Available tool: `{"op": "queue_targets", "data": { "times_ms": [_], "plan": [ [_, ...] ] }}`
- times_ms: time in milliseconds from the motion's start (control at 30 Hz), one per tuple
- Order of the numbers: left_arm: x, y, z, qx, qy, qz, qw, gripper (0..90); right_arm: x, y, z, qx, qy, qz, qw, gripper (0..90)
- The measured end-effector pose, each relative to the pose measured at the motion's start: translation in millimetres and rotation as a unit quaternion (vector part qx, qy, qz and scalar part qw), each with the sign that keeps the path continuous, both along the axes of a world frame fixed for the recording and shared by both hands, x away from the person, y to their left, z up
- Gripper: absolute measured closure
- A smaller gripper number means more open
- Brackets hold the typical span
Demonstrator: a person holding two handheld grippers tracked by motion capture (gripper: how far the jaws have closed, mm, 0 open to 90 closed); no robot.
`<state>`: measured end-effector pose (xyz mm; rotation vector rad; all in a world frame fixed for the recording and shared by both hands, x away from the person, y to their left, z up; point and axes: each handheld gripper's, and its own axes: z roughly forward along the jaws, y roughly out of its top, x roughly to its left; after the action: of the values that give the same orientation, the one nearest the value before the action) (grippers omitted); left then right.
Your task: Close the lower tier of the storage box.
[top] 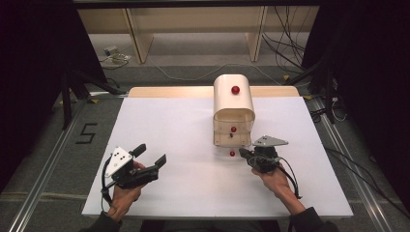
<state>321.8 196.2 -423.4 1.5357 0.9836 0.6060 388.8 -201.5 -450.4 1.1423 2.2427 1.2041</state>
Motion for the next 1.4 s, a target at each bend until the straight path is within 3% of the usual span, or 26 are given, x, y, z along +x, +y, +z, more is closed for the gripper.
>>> {"op": "queue_targets", "data": {
  "times_ms": [1400],
  "plan": [
    [0.2, -0.7, -0.1, 0.001, -0.001, 0.000, 1.0000, 15.5, 8.4, 0.5, -3.2, 0.008, -0.008, -0.020, 0.9997, 90.0]
  ]
}}
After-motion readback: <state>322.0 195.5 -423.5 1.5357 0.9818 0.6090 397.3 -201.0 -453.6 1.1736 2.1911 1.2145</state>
